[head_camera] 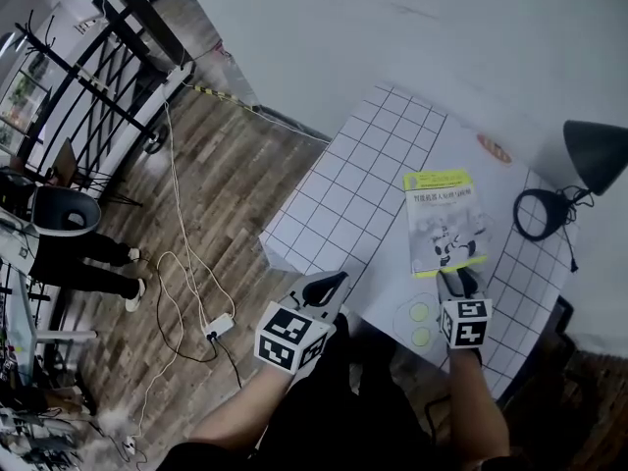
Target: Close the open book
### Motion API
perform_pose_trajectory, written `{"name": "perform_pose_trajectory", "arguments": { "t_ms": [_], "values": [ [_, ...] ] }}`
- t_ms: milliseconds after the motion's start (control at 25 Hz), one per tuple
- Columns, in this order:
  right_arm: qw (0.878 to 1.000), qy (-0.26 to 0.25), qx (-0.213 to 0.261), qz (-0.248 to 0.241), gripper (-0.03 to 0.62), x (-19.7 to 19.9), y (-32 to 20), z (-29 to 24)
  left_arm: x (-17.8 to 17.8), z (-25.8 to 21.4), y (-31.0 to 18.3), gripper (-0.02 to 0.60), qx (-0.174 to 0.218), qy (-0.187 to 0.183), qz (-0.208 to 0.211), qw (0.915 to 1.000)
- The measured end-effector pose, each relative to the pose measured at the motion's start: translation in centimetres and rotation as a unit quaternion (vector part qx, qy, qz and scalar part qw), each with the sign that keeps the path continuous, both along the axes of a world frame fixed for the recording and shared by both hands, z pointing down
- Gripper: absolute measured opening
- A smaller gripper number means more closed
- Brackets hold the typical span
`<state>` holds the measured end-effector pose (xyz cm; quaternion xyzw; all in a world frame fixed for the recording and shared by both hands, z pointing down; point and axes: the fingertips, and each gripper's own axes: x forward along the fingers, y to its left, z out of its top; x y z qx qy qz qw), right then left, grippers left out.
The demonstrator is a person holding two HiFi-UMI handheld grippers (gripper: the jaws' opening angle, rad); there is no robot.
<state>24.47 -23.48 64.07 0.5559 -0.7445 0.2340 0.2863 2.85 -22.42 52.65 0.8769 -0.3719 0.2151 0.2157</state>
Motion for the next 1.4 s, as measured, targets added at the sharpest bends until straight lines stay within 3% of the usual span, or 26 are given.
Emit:
{"name": "perform_pose_trajectory", "arguments": {
  "t_ms": [280, 560, 1120, 1400],
  "values": [
    [0.999, 0.007, 0.004, 0.047, 0.146, 3.2, 2.1, -1.1, 0.6, -1.8, -0.6, 0.011, 0.014, 0.007, 0.008, 0.9998],
    [0.998, 0.017, 0.030, 0.053, 0.133, 4.1, 1.7, -3.7, 0.7, -2.8, -1.0, 0.011, 0.025, 0.013, 0.013, 0.9995],
    [0.994, 0.029, 0.094, 0.048, 0.066, -0.3, -0.2, -11.7, -2.1, -7.1, -4.0, 0.011, 0.069, 0.044, 0.036, 0.9960],
    [0.986, 0.025, 0.154, 0.056, 0.035, -3.5, -1.3, -18.2, -4.3, -9.8, -5.4, 0.011, 0.103, 0.056, 0.068, 0.9908]
  ]
}}
